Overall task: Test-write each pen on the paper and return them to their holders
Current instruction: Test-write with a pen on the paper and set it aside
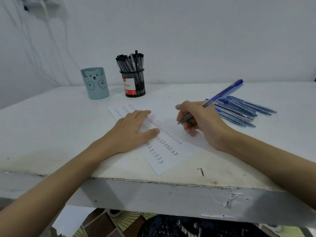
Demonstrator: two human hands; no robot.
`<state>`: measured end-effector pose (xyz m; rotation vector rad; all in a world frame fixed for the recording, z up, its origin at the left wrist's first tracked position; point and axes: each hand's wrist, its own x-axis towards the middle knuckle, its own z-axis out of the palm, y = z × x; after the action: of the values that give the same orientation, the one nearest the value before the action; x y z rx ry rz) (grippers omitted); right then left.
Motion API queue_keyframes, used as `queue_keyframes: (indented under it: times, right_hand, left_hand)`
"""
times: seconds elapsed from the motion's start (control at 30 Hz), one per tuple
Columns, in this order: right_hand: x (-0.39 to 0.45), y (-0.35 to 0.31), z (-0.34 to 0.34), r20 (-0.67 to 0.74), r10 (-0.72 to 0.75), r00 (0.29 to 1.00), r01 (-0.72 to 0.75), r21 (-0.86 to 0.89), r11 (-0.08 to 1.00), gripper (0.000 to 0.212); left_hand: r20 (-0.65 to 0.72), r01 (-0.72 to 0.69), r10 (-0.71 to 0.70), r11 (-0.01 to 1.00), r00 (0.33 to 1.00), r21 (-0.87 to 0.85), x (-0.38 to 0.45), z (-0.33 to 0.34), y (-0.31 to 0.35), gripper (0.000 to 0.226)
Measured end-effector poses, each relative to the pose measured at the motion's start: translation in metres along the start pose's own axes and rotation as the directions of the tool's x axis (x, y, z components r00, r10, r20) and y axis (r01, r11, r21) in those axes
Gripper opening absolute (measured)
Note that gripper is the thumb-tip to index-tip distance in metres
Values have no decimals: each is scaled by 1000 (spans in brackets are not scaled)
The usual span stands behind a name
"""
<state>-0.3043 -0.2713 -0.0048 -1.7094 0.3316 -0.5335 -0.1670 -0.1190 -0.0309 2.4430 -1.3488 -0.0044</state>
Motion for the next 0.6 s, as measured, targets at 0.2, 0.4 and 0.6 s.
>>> queue_keyframes:
  times: [0.2, 0.4, 0.6]
  right_hand:
    - [-7, -1, 9, -4, -7, 1000, 7, -96, 995, 38]
    - [-8, 4, 10, -43, -131, 991, 113, -290, 950, 50]
    - [-11, 3, 10, -6, -185, 983, 173, -321, 931, 51]
  left_hand:
    - [40, 85, -91, 987, 995, 136, 1, -1, 3, 98]
    - [53, 97, -104, 988, 993, 124, -1, -3, 6, 103]
    - [43, 93, -99, 986, 994, 137, -2, -3, 7, 99]
